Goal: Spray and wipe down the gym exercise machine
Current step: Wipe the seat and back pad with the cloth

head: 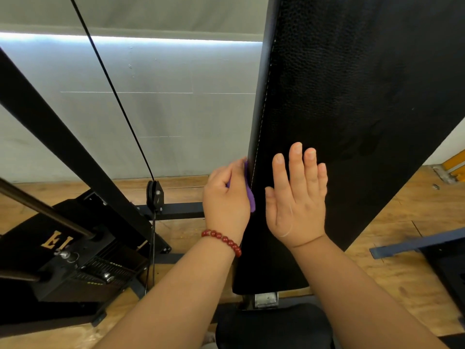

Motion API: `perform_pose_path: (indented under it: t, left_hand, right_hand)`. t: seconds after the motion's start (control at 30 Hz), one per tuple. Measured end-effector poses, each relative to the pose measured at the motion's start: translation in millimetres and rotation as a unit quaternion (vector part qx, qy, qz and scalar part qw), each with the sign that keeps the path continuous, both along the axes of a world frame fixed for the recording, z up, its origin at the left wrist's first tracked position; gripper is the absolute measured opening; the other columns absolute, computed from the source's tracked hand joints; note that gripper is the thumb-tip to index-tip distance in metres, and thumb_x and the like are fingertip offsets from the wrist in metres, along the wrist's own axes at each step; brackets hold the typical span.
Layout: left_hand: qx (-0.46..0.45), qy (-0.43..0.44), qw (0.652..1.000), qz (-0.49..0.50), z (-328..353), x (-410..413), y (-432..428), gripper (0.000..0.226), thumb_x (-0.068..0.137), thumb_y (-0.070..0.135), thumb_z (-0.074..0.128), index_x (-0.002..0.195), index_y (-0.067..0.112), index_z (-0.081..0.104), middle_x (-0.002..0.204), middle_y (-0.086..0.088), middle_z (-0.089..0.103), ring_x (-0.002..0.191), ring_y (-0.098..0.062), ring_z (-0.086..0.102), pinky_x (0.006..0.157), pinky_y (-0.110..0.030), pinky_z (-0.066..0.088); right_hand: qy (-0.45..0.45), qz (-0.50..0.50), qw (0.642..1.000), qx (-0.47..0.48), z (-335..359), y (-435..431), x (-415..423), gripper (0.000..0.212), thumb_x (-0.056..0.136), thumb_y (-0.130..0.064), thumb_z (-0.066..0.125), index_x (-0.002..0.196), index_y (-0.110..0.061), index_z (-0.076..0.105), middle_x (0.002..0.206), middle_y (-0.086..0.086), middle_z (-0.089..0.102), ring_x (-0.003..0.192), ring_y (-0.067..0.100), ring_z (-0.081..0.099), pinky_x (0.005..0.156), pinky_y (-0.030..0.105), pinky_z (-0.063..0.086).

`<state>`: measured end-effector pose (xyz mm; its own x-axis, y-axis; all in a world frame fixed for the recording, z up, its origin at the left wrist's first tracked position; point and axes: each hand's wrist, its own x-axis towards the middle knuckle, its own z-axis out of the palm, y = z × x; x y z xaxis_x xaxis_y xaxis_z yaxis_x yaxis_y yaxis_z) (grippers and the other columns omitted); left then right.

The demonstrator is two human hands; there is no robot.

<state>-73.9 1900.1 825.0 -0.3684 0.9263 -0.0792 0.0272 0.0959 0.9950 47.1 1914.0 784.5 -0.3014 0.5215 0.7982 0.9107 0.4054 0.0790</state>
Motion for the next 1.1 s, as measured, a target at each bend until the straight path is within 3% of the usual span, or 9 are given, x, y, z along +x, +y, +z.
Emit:
perform_pose_path:
  t: [0.1,0.2,0.3,0.4,0.5,0.63,0.77,0.97,1.1]
  left_hand:
    - [0.050,-0.025,0.998,0.006,12,2,5,0.038,0.100,0.036,0.046,0.074,0.031,0.072,0.087,-0.011,0.064,0.081,-0.002,0.063,0.077,-0.011,0.044]
    - [0.092,-0.028,0.995,0.033,19,7,2,0.030,0.101,0.030,0.046,0.095,0.020,0.073,0.093,-0.020,0.064,0.083,0.006,0.060,0.073,0.000,0.038]
    - [0.142,-0.037,0.987,0.071,27,15,-2,0.022,0.100,0.025,0.049,0.103,0.023,0.071,0.105,-0.009,0.062,0.086,0.015,0.056,0.076,0.000,0.038]
    - [0.169,-0.025,0.981,0.087,22,21,-5,0.021,0.098,0.029,0.050,0.108,0.028,0.068,0.105,-0.006,0.059,0.087,0.009,0.057,0.077,-0.003,0.041]
    - [0.178,0.013,0.978,0.106,2,26,-8,0.020,0.098,0.028,0.050,0.114,0.032,0.062,0.102,0.002,0.055,0.085,0.002,0.057,0.074,-0.005,0.043]
    - [0.176,0.017,0.972,0.158,-14,34,-11,0.020,0.100,0.024,0.050,0.111,0.027,0.067,0.100,0.005,0.056,0.087,0.012,0.055,0.074,-0.001,0.040]
    - [0.194,0.011,0.973,0.127,-8,25,-5,0.019,0.100,0.022,0.051,0.101,0.032,0.067,0.095,0.008,0.060,0.085,0.017,0.054,0.075,0.001,0.036]
    - [0.208,0.004,0.976,0.062,-22,10,10,0.034,0.099,0.027,0.055,0.068,0.033,0.067,0.082,-0.001,0.064,0.081,0.002,0.060,0.079,-0.014,0.044]
    - [0.190,-0.023,0.981,0.032,-48,4,9,0.023,0.098,0.028,0.055,0.089,0.034,0.075,0.096,0.001,0.068,0.097,-0.004,0.064,0.095,-0.034,0.050]
  right_hand:
    - [-0.011,-0.002,1.000,0.014,-1,1,1,0.059,0.105,-0.030,0.025,0.156,-0.017,-0.001,0.163,0.002,-0.013,0.151,0.021,-0.008,0.122,0.038,-0.003]
    - [-0.015,-0.001,1.000,0.022,-3,2,2,0.060,0.104,-0.030,0.026,0.156,-0.016,0.000,0.163,0.003,-0.012,0.151,0.021,-0.008,0.122,0.038,-0.003]
    - [-0.012,-0.005,1.000,0.027,-3,4,1,0.064,0.101,-0.030,0.031,0.157,-0.017,0.001,0.164,0.002,-0.011,0.151,0.021,-0.006,0.122,0.038,-0.002]
    - [-0.015,-0.004,0.999,0.028,-4,3,2,0.072,0.097,-0.030,0.039,0.157,-0.018,0.001,0.163,0.001,-0.012,0.151,0.020,-0.006,0.122,0.038,-0.002]
    - [-0.015,-0.001,0.999,0.037,-4,4,3,0.063,0.102,-0.030,0.031,0.157,-0.017,0.003,0.164,0.002,-0.011,0.151,0.020,-0.005,0.122,0.038,-0.001]
    - [-0.016,0.002,0.999,0.042,-5,4,5,0.056,0.103,-0.030,0.031,0.154,-0.014,0.013,0.164,0.004,0.002,0.151,0.019,-0.005,0.122,0.038,0.001]
    - [0.008,0.028,0.999,0.037,-5,1,7,0.052,0.103,-0.028,0.030,0.152,-0.014,0.020,0.158,0.004,0.016,0.150,0.017,-0.003,0.122,0.037,0.002]
    - [0.029,0.035,0.997,0.059,-10,2,4,0.052,0.103,-0.029,0.030,0.152,-0.014,0.021,0.157,0.004,0.017,0.150,0.019,0.003,0.122,0.039,0.006]
    - [0.037,0.012,0.998,0.056,-11,-1,-5,0.054,0.103,-0.032,0.028,0.153,-0.015,0.016,0.158,0.003,0.013,0.150,0.020,0.004,0.122,0.040,0.004]
